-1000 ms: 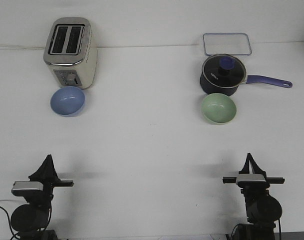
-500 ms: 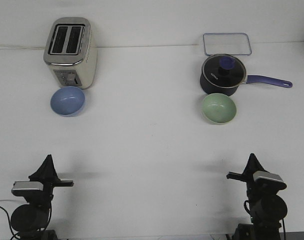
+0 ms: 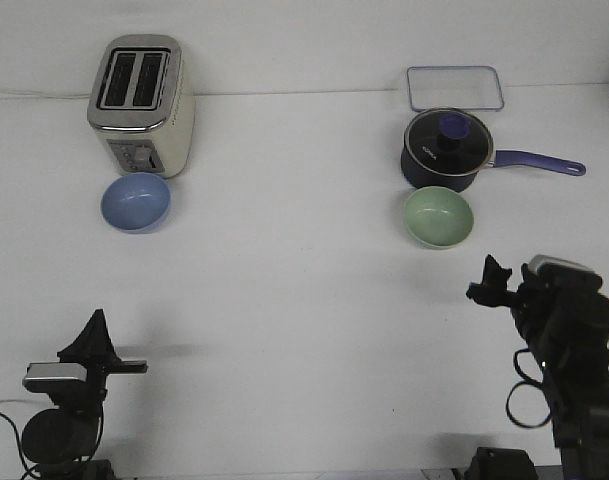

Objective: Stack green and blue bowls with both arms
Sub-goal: 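Reach the right gripper forward to the rim of the pale green bowl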

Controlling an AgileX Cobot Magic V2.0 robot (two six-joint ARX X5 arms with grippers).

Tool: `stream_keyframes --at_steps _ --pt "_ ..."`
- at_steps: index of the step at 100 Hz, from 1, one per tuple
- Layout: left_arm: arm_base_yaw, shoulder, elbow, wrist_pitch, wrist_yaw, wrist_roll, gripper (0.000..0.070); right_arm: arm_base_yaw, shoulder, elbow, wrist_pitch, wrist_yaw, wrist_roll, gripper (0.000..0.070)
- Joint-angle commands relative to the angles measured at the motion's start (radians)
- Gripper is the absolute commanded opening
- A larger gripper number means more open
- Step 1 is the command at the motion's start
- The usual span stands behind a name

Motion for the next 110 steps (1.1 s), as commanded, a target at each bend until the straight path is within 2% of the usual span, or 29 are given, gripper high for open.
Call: stream_keyframes --at_steps 1,5,8,20,28,44,65,82,86,89,101,110 --pt "0.000 -0.001 -0.019 0.010 -0.005 0.013 0.0015 -0.003 0.113 0.078 -0.031 -0.014 -0.033 0.0555" --pt "0.000 -0.001 -0.019 0.010 -0.005 0.013 0.0015 -0.003 0.180 0.124 -0.055 -0.021 -0.035 0.0623" --pt "0.000 -0.001 -0.019 0.010 -0.005 0.013 0.0015 -0.003 0.229 0.156 -0.073 -0.021 -0.042 0.0644" --pt "0.000 -0.001 -0.019 0.010 -0.005 0.013 0.0016 -0.003 0.412 0.265 -0.098 -0.020 -0.091 0.0638" --pt "0.000 -0.001 -0.019 0.010 -0.005 0.013 0.0015 -0.003 0.531 0.327 -0.098 -0.019 -0.117 0.0603" --pt "0.000 -0.001 -0.019 0.010 -0.005 0.013 0.0015 -0.003 0.741 0.435 -0.101 -0.019 -0.151 0.0602" --pt "0.000 -0.001 -0.019 0.010 -0.005 0.013 0.0015 -0.003 0.962 0.536 -0.117 -0.019 -0.161 0.0602" --pt "0.000 -0.001 -0.019 0.010 -0.005 0.013 0.0015 -0.003 1.055 0.561 -0.114 -0.021 -0.166 0.0594" --pt "0.000 -0.001 -0.019 0.010 -0.005 0.013 0.0016 -0.003 1.066 0.561 -0.113 -0.022 -0.167 0.0544" --pt "0.000 -0.001 -0.019 0.010 -0.005 0.013 0.0016 -0.003 1.073 0.561 -0.113 -0.027 -0.173 0.0464" --pt "0.000 -0.001 -0.019 0.010 -0.005 0.013 0.0015 -0.003 1.076 0.562 -0.113 -0.053 -0.200 0.0015" --pt "0.000 -0.001 -0.019 0.010 -0.006 0.013 0.0015 -0.003 1.073 0.572 -0.126 -0.053 -0.203 0.0000"
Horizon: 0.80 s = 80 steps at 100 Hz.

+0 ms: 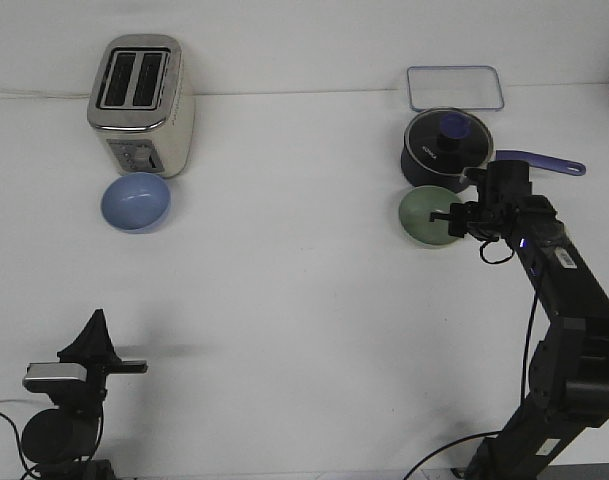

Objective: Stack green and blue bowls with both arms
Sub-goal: 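Reach the right gripper forward to the rim of the pale green bowl, then lift the green bowl with the right gripper and set it down nearer the robot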

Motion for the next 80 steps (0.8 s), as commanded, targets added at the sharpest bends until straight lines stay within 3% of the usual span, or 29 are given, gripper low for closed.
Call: stream_keyframes --at_steps 1,15,49,66,80 --pt "0.000 -0.001 -0.019 0.010 -0.006 0.014 0.0015 0.000 0.016 0.034 -0.011 -0.004 -0.020 0.0000" --pt "0.000 -0.001 -0.019 0.010 -0.006 0.014 0.0015 -0.009 -0.018 0.071 -0.052 -0.014 -0.045 0.0000" --pt "0.000 -0.001 -0.019 0.010 -0.005 0.014 0.0015 0.003 -0.324 0.083 -0.143 -0.193 -0.002 0.0000" --pt "0.000 -0.001 -0.019 0.010 -0.005 0.014 0.0015 0.105 -0.458 0.012 -0.194 -0.205 0.000 0.0000" --pt "0.000 -0.001 -0.019 0.014 -0.005 0.014 0.0015 0.243 -0.554 -0.132 -0.172 -0.204 0.056 0.0000"
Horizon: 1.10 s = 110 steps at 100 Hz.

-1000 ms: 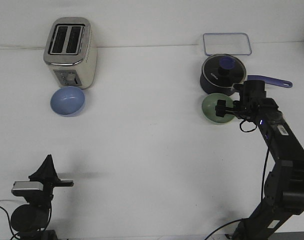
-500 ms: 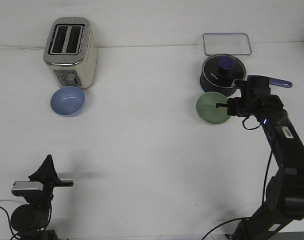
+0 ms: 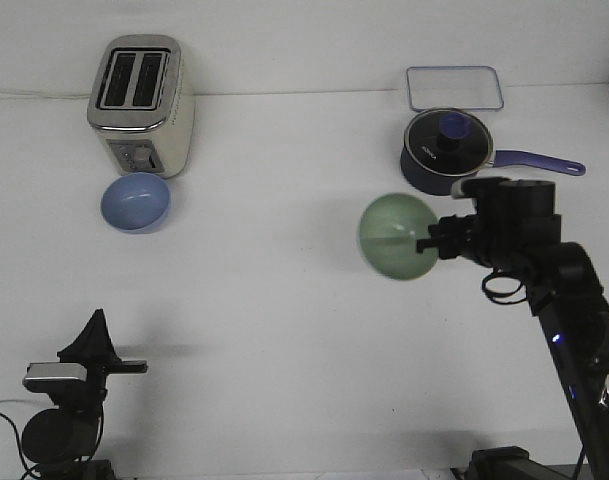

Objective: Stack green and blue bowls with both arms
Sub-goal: 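Lift the green bowl with the right gripper and set it down nearer the robot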

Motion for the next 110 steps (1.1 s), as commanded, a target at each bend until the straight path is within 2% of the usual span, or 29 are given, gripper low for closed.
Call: stream_keyframes --at_steps 1,10,27,43,56,72,89,105,110 --pt "0.000 -0.001 -0.019 0.013 -0.005 0.014 0.0015 0.069 -0.028 -0.054 0.024 -0.003 0.053 0.0000" --pt "0.000 -0.001 -0.019 0.011 -0.006 0.014 0.0015 0.171 -0.061 -0.156 0.083 0.012 0.100 0.0000" --pt "0.000 -0.001 -0.019 0.012 -0.005 0.013 0.0016 0.333 -0.058 -0.296 0.167 0.095 0.159 0.0000" --pt "0.000 -0.001 -0.019 0.012 -0.005 0.004 0.0015 0.443 -0.024 -0.354 0.211 0.148 0.189 0.0000" --pt "0.000 -0.001 -0.019 0.010 -0.005 -0.058 0.0015 0.490 0.020 -0.362 0.218 0.153 0.188 0.0000" --pt "0.000 -0.001 -0.019 0.011 -0.005 -0.100 0.0015 0.529 0.080 -0.362 0.236 0.159 0.188 0.0000" --pt "0.000 -0.001 -0.013 0.014 -0.006 -0.216 0.0011 0.568 0.141 -0.362 0.249 0.234 0.167 0.0000" --pt "0.000 0.000 -0.003 0.013 -0.006 -0.280 0.0011 0.582 0.171 -0.362 0.249 0.246 0.158 0.0000" --pt "0.000 0.000 0.003 0.009 -0.006 -0.303 0.0012 0.582 0.171 -0.362 0.248 0.257 0.158 0.0048"
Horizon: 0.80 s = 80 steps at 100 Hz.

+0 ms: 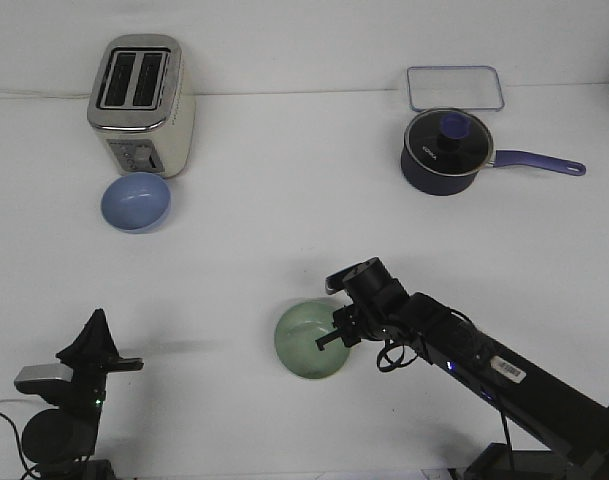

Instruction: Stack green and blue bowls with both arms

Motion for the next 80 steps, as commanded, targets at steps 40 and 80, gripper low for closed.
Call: stream_keyframes --at_steps 40,80 --pt "0.001 0.163 0.285 -0.178 -0.039 -0.210 0.0013 -0.090 -0.180 0.079 0.002 0.017 -0.110 0.0344" --pt "0.017 1.094 0.983 -0.443 -0.031 -0.071 0.0014 -0.292 -0.459 -0.021 0.183 0.012 -0.148 0.0344"
